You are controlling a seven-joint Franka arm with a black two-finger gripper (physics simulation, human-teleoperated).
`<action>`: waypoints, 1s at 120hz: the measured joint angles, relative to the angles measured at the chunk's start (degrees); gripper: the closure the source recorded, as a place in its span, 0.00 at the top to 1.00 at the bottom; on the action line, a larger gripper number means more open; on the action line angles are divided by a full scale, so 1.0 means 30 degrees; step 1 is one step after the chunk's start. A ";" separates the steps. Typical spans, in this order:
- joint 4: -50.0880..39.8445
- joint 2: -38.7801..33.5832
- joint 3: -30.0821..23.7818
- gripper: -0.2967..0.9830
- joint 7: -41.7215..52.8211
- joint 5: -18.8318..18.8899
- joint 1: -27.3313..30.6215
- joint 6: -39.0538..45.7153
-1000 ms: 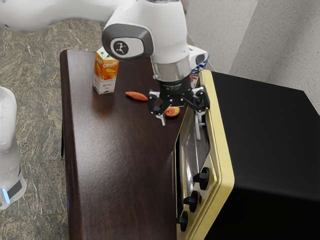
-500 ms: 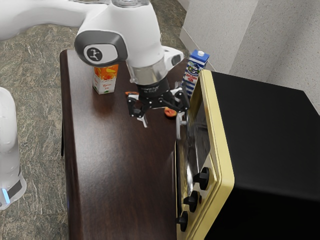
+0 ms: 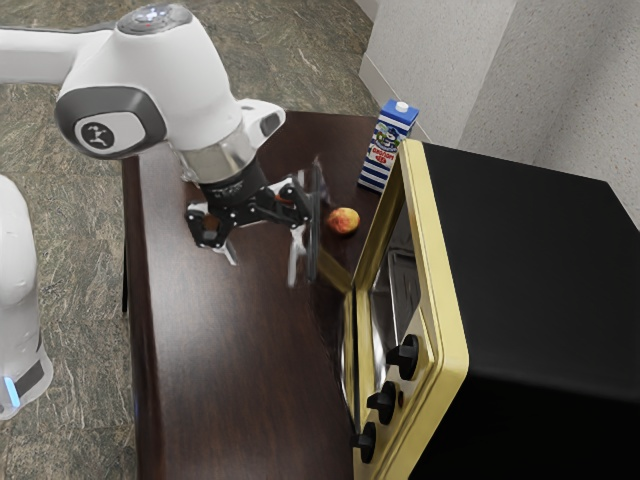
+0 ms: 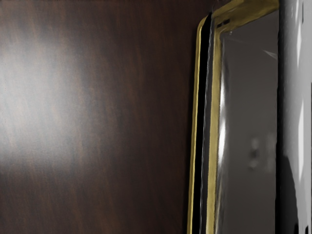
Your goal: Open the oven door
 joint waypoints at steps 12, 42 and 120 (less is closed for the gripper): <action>-0.1024 -0.1368 -0.0010 0.77 0.0013 -0.0584 0.0015 -0.0058; -0.2089 -0.3642 -0.0042 0.77 0.0042 -0.2733 0.1189 -0.0861; -0.3270 -0.6798 0.0070 0.77 0.0494 -0.6789 0.4758 -0.4145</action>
